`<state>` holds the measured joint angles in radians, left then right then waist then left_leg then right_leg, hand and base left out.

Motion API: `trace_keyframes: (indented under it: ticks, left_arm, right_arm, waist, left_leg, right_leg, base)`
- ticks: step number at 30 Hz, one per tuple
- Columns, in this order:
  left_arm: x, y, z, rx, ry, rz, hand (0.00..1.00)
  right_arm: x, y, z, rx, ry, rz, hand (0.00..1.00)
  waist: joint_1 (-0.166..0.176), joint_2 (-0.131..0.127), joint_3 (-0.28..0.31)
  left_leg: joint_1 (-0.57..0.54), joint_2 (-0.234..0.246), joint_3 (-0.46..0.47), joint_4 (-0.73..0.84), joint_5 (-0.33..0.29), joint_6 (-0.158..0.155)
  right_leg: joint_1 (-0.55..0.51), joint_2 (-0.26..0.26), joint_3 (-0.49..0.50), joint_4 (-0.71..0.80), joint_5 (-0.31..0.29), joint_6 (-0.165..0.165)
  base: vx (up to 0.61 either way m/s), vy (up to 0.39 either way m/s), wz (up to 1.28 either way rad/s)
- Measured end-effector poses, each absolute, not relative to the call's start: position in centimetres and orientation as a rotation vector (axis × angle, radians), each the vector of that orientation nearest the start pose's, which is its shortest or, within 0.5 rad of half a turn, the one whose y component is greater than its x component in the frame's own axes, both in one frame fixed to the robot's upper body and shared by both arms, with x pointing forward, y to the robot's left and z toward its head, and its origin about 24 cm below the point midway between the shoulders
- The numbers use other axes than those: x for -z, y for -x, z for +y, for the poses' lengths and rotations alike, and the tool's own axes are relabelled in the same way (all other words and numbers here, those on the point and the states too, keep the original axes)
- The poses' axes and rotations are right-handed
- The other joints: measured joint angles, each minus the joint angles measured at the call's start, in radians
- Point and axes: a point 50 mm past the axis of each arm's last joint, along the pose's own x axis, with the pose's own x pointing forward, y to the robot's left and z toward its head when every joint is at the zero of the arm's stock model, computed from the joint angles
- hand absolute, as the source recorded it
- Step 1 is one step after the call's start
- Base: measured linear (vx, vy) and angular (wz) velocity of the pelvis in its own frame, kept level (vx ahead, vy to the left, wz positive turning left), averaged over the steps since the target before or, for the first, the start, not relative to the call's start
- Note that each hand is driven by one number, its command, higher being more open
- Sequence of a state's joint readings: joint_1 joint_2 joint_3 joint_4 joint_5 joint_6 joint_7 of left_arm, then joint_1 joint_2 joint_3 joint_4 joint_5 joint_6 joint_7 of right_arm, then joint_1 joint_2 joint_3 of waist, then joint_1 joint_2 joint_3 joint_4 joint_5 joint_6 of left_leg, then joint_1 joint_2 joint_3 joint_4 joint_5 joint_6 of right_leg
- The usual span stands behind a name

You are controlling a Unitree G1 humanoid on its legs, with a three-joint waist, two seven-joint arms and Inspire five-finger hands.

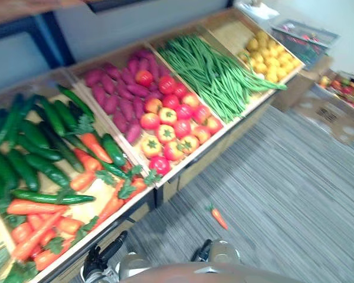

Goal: Pick vegetable in the basket

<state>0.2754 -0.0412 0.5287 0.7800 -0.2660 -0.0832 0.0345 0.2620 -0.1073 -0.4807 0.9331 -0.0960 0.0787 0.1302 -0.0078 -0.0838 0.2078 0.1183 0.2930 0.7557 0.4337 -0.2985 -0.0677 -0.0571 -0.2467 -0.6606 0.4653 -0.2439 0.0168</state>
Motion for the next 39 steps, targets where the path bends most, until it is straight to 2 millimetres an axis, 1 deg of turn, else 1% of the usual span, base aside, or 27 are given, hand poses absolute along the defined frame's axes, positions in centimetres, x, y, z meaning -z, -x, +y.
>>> trace_keyframes:
  ticks: [3,5,6,7,8,9,10,12,14,16,18,20,22,23,24,25,26,27,28,29,30,31,32,33,34,36,39]
  left_arm:
    - [14.6,-4.6,23.0,-0.772,0.414,0.875,1.0]
    - [14.7,-4.6,22.7,-0.763,0.42,0.875,1.0]
    - [14.7,-4.6,22.6,-0.762,0.418,0.88,1.0]
    - [14.8,-4.4,22.5,-0.761,0.424,0.887,1.0]
    - [14.9,-4.1,22.3,-0.756,0.419,0.896,1.0]
    - [15.0,-3.9,22.0,-0.749,0.419,0.911,1.0]
    - [15.3,-3.2,21.5,-0.747,0.43,0.952,1.0]
    - [15.6,-2.2,21.1,-0.739,0.432,0.991,1.0]
    - [15.6,-1.9,21.1,-0.726,0.432,1.003,1.0]
    - [15.6,-2.0,21.3,-0.72,0.418,1.001,1.0]
    - [15.6,-2.0,21.4,-0.725,0.425,1.002,1.0]
    - [15.7,-1.6,21.4,-0.741,0.432,1.02,1.0]
    - [15.9,-1.4,21.2,-0.754,0.435,1.041,1.0]
    - [16.0,-1.3,21.2,-0.76,0.438,1.047,1.0]
    - [16.1,-1.2,21.0,-0.775,0.457,1.053,1.0]
    - [16.2,-0.8,20.8,-0.788,0.492,1.056,1.0]
    - [16.2,-0.7,20.7,-0.791,0.506,1.06,1.0]
    - [16.3,-0.8,20.6,-0.799,0.546,1.064,1.0]
    - [16.4,-0.8,20.5,-0.805,0.564,1.073,1.0]
    - [16.5,-0.6,20.4,-0.809,0.563,1.082,1.0]
    - [16.6,-0.5,20.1,-0.792,0.535,1.105,1.0]
    - [16.7,-0.7,19.5,-0.733,0.476,1.126,1.0]
    - [16.3,-1.4,21.1,-0.716,0.408,1.086,1.0]
    - [16.3,-2.2,20.9,-0.708,0.382,1.077,1.0]
    - [16.3,-2.4,20.7,-0.697,0.376,1.068,1.0]
    - [16.2,-3.6,20.2,-0.668,0.363,1.027,1.0]
    - [16.0,-5.1,19.9,-0.627,0.346,0.986,1.0]
  right_arm:
    - [15.7,-2.5,-24.8,0.338,-0.077,1.239,0.0]
    - [15.6,-3.1,-25.0,0.281,-0.027,1.24,0.0]
    - [15.6,-3.2,-25.0,0.273,-0.019,1.239,0.0]
    - [15.5,-3.3,-25.2,0.276,-0.009,1.23,0.0]
    - [15.2,-3.9,-25.8,0.311,-0.015,1.189,0.0]
    - [15.0,-4.1,-26.2,0.333,-0.017,1.166,0.0]
    - [14.5,-4.8,-26.8,0.376,-0.026,1.111,0.0]
    - [14.2,-5.4,-27.3,0.407,-0.031,1.066,0.0]
    - [14.2,-5.1,-27.1,0.416,-0.044,1.059,0.0]
    - [14.1,-5.6,-27.0,0.414,-0.045,1.031,0.0]
    - [13.9,-6.2,-26.8,0.404,-0.048,1.003,0.0]
    - [13.9,-6.5,-26.5,0.398,-0.05,0.983,0.0]
    - [13.6,-7.4,-26.4,0.383,-0.033,0.953,0.0]
    - [13.6,-7.5,-26.4,0.383,-0.032,0.948,0.0]
    - [13.6,-7.6,-26.4,0.385,-0.028,0.947,0.0]
    - [13.5,-7.7,-26.7,0.385,-0.02,0.944,0.0]
    - [13.4,-7.8,-26.7,0.385,-0.018,0.942,0.0]
    - [13.4,-8.2,-26.7,0.376,-0.009,0.936,0.0]
    - [13.3,-8.9,-26.6,0.36,-0.005,0.926,0.0]
    - [13.2,-9.2,-26.5,0.354,-0.008,0.919,0.0]
    - [13.1,-9.3,-26.6,0.348,-0.008,0.908,0.0]
    - [12.9,-9.6,-26.9,0.348,-0.003,0.894,0.0]
    - [13.4,-8.7,-26.1,0.339,-0.03,0.923,0.0]
    - [13.7,-6.8,-26.4,0.364,-0.024,0.975,0.0]
    - [13.7,-6.4,-26.7,0.373,-0.019,0.984,0.0]
    - [13.8,-5.4,-27.0,0.385,-0.015,1.01,0.0]
    - [14.3,-3.1,-26.8,0.406,-0.032,1.086,0.0]
  waist:
    - [-0.002,0.018,-0.01]
    - [0.009,0.023,-0.01]
    - [0.011,0.024,-0.009]
    - [0.014,0.023,-0.008]
    - [0.021,0.022,-0.008]
    - [0.02,0.027,-0.011]
    - [0.008,0.045,-0.019]
    - [0.001,0.068,-0.021]
    - [0.001,0.075,-0.036]
    - [0.003,0.073,-0.036]
    - [0.005,0.065,-0.037]
    - [0.005,0.069,-0.035]
    - [0.008,0.082,-0.03]
    - [0.009,0.078,-0.029]
    - [0.011,0.086,-0.026]
    - [0.014,0.082,-0.025]
    - [0.018,0.079,-0.023]
    - [0.033,0.078,-0.023]
    - [0.032,0.078,-0.023]
    - [0.031,0.08,-0.023]
    - [0.03,0.105,-0.029]
    - [0.045,0.159,-0.031]
    - [0.03,0.082,-0.011]
    - [0.008,0.099,-0.019]
    - [0.005,0.103,-0.032]
    - [-0.007,0.132,-0.039]
    - [-0.021,0.137,-0.041]
  left_leg:
    - [0.011,0.03,0.031,0.006,0.049,0.029]
    - [-0.002,0.05,0.027,0.057,0.09,0.047]
    - [-0.015,0.053,-0.003,0.086,0.104,0.06]
    - [-0.059,0.059,-0.091,0.157,0.123,0.063]
    - [-0.063,0.024,-0.18,0.108,0.085,0.025]
    - [-0.067,0.007,-0.216,0.073,0.079,0.023]
    - [-0.078,-0.023,-0.259,-0.004,0.085,0.02]
    - [-0.079,-0.04,-0.265,-0.124,0.181,0.027]
    - [-0.056,-0.048,-0.252,-0.175,0.171,-0.001]
    - [-0.055,-0.05,-0.236,-0.196,0.162,-0.024]
    - [-0.041,-0.054,-0.214,-0.202,0.162,-0.024]
    - [-0.01,-0.053,-0.19,-0.211,0.16,-0.026]
    - [0.021,-0.026,-0.156,-0.159,0.154,-0.036]
    - [0.019,-0.017,-0.154,-0.119,0.155,-0.036]
    - [-0.004,0.008,-0.171,-0.02,0.161,-0.03]
    - [-0.027,0.024,-0.229,0.07,0.177,-0.009]
    - [-0.042,0.023,-0.276,0.11,0.191,0.008]
    - [-0.06,-0.03,-0.427,0.122,0.166,0.0]
    - [-0.043,-0.103,-0.559,0.058,0.119,-0.01]
    - [-0.031,-0.138,-0.613,0.005,0.098,-0.011]
    - [-0.01,-0.179,-0.691,-0.128,0.052,0.004]
    - [-0.008,-0.158,-0.737,-0.198,0.04,-0.009]
    - [-0.002,-0.222,-0.729,-0.154,0.026,-0.008]
    - [-0.002,-0.214,-0.756,-0.146,0.014,-0.013]
    - [0.001,-0.211,-0.759,-0.159,0.014,-0.013]
    - [0.024,-0.205,-0.761,-0.22,0.028,-0.006]
    - [0.063,-0.197,-0.762,-0.28,0.069,-0.008]
  right_leg:
    - [0.047,0.085,0.024,-0.169,0.079,-0.004]
    - [0.069,0.129,0.062,-0.274,0.135,-0.02]
    - [0.079,0.137,0.072,-0.3,0.146,-0.026]
    - [0.102,0.145,0.094,-0.347,0.169,-0.034]
    - [0.108,0.141,0.122,-0.364,0.184,-0.036]
    - [0.109,0.14,0.135,-0.37,0.189,-0.036]
    - [0.112,0.14,0.151,-0.379,0.197,-0.03]
    - [0.121,0.147,0.165,-0.38,0.201,-0.021]
    - [0.125,0.151,0.178,-0.406,0.212,0.004]
    - [0.126,0.157,0.183,-0.432,0.234,0.01]
    - [0.138,0.162,0.203,-0.458,0.26,0.008]
    - [0.162,0.171,0.228,-0.482,0.276,0.004]
    - [0.171,0.187,0.28,-0.485,0.27,-0.004]
    - [0.174,0.189,0.298,-0.482,0.269,-0.006]
    - [0.172,0.194,0.34,-0.467,0.263,-0.014]
    - [0.155,0.2,0.396,-0.429,0.253,-0.027]
    - [0.143,0.202,0.424,-0.41,0.249,-0.031]
    - [0.117,0.208,0.492,-0.387,0.247,-0.034]
    - [0.092,0.225,0.561,-0.38,0.247,-0.034]
    - [0.079,0.238,0.593,-0.383,0.247,-0.034]
    - [0.061,0.284,0.638,-0.4,0.249,-0.034]
    - [-0.003,0.335,0.638,-0.249,0.21,-0.06]
    - [-0.055,0.289,0.672,-0.014,0.043,-0.076]
    - [-0.047,0.307,0.671,-0.028,0.031,-0.062]
    - [-0.047,0.316,0.676,-0.041,0.033,-0.059]
    - [-0.042,0.337,0.694,-0.082,0.043,-0.051]
    - [-0.019,0.347,0.694,-0.111,0.076,-0.05]
  base:
    - [0.0,-0.042,-0.38]
    - [-0.04,-0.085,-0.54]
    - [-0.05,-0.118,-0.54]
    - [-0.04,-0.099,-0.65]
    - [-0.03,-0.08,-0.72]
    - [-0.02,0.0,-0.75]
    - [-0.01,0.06,-0.48]
    - [0.0,0.105,-0.25]
    - [-0.01,0.131,-0.01]
    - [-0.02,0.129,-0.04]
    - [-0.03,0.079,-0.25]
    - [-0.03,0.032,-0.33]
    - [-0.03,0.014,-0.49]
    - [-0.06,-0.034,-0.63]
    - [-0.07,-0.074,-0.85]
    - [-0.07,-0.077,-0.98]
    - [-0.08,-0.046,-1.38]
    - [-0.09,-0.002,-1.64]
    - [-0.09,0.003,-1.74]
    - [-0.1,-0.006,-1.61]
    - [-0.08,-0.035,-1.37]
    - [-0.1,-0.076,-1.51]
    - [-0.04,-0.09,-0.91]
    - [-0.03,-0.073,-0.54]
    - [0.06,-0.055,-0.27]
    - [0.11,-0.056,-0.45]
    - [0.08,-0.051,-0.11]
